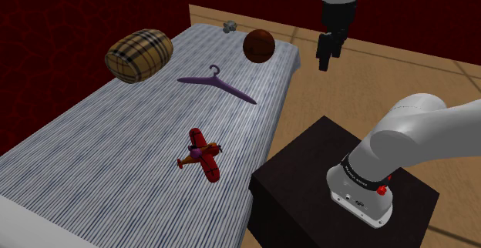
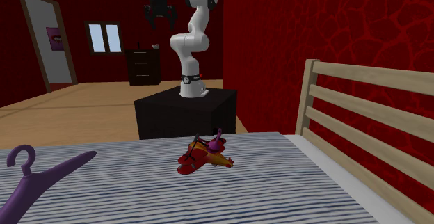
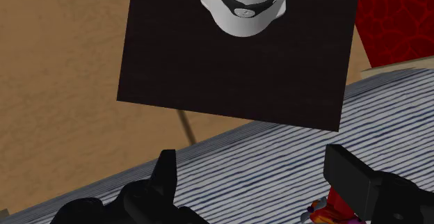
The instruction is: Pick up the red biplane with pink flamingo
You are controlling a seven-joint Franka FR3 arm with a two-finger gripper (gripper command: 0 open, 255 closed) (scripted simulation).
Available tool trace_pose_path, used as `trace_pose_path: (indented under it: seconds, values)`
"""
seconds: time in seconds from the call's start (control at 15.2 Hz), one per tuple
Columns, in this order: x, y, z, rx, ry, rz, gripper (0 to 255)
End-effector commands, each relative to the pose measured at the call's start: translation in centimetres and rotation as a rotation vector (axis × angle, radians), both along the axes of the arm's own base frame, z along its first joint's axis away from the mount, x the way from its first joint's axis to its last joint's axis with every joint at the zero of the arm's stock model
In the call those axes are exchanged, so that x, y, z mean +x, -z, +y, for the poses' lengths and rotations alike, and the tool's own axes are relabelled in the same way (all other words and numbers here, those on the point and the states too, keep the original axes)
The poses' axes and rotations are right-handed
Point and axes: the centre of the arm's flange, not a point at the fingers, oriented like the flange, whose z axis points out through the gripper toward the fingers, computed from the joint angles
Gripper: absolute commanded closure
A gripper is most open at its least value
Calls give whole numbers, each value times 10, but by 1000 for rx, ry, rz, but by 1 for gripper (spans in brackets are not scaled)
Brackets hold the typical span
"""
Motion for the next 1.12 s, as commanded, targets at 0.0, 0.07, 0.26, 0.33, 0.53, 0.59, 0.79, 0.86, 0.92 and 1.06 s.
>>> trace_pose_path:
  seconds: [0.0,0.07,0.26,0.33,0.53,0.59,0.79,0.86,0.92,1.06]
  values:
    - [0,0,0,0,0,0,0]
    - [3,8,10,-2,8,-3,0]
    - [13,32,40,-9,31,-11,0]
    - [17,40,50,-12,39,-13,0]
    - [28,64,79,-19,62,-21,0]
    - [32,72,89,-21,70,-24,0]
    - [44,96,117,-28,93,-32,0]
    - [48,104,127,-30,101,-35,0]
    - [52,112,136,-32,109,-38,0]
    - [61,128,155,-37,124,-43,0]
